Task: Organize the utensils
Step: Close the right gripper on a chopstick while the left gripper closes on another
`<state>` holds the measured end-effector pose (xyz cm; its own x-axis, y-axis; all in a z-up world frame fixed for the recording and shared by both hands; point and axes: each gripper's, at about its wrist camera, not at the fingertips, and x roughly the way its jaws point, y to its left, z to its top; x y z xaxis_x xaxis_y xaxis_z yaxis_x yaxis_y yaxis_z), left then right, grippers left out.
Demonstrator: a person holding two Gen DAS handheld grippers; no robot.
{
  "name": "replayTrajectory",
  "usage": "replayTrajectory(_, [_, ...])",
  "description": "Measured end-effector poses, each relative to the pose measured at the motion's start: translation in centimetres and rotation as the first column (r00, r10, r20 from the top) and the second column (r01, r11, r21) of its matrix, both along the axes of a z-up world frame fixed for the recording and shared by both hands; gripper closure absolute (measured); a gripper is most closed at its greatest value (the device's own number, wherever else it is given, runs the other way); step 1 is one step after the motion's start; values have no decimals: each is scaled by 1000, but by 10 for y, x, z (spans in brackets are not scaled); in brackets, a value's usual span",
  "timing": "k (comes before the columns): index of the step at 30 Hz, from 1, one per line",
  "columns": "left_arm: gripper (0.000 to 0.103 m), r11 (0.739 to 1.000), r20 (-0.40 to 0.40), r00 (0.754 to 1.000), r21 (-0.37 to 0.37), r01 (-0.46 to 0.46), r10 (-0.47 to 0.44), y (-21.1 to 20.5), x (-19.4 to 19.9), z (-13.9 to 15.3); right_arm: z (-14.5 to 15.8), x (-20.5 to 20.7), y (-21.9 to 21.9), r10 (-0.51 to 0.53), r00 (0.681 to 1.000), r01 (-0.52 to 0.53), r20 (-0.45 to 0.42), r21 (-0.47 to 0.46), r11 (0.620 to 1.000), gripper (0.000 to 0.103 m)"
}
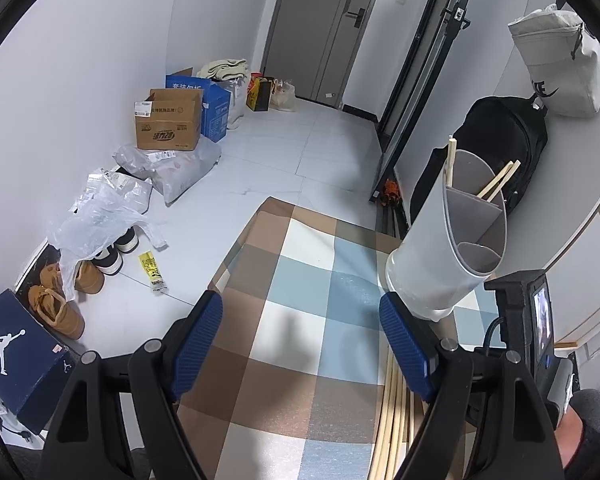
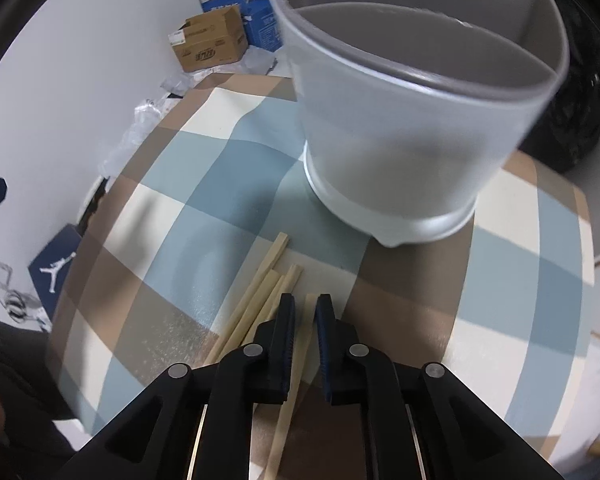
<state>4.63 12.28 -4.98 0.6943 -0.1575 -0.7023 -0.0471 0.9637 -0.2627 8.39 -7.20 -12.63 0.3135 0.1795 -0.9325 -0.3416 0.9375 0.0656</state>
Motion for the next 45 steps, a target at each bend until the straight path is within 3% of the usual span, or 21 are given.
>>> replayTrajectory(3, [26, 1000, -15, 1000, -3, -8, 8, 2, 2, -3, 2, -5, -3, 10, 1000, -10, 23, -4, 1000, 94])
replayTrajectory(11, [26, 1000, -54, 998, 15, -23, 24, 1, 5, -14, 8, -9, -33, -51, 998, 48, 32, 107, 993, 97])
replayTrajectory(18, [26, 996, -120, 991, 52, 66, -59, -23, 11, -27, 35, -17, -68, -132, 987, 105, 96, 245, 964, 97])
replayTrajectory(25, [26, 981, -209, 963, 60, 185, -169, -58, 16, -39, 82, -31, -96, -167, 965, 72, 204, 404, 912, 97])
replayTrajectory(33, [27, 966, -263, 941, 90, 242, -211, -84, 30, -43, 107, -38, -127, -272, 924, 88, 269, 542, 836, 97])
replayTrajectory(37, [34, 955, -298, 926, 114, 275, -231, -99, 36, -48, 111, -36, -134, -306, 912, 99, 272, 579, 809, 97])
replayTrajectory(39, [45, 949, -314, 920, 134, 286, -233, -104, 39, -51, 116, -38, -136, -313, 905, 92, 288, 587, 804, 97])
replayTrajectory(43, [50, 948, -361, 907, 144, 285, -218, -107, 48, -62, 122, -38, -144, -332, 892, 82, 307, 613, 786, 97])
replayTrajectory(45, [62, 949, -386, 897, 137, 285, -213, -107, 52, -67, 125, -38, -148, -340, 889, 80, 305, 630, 773, 97])
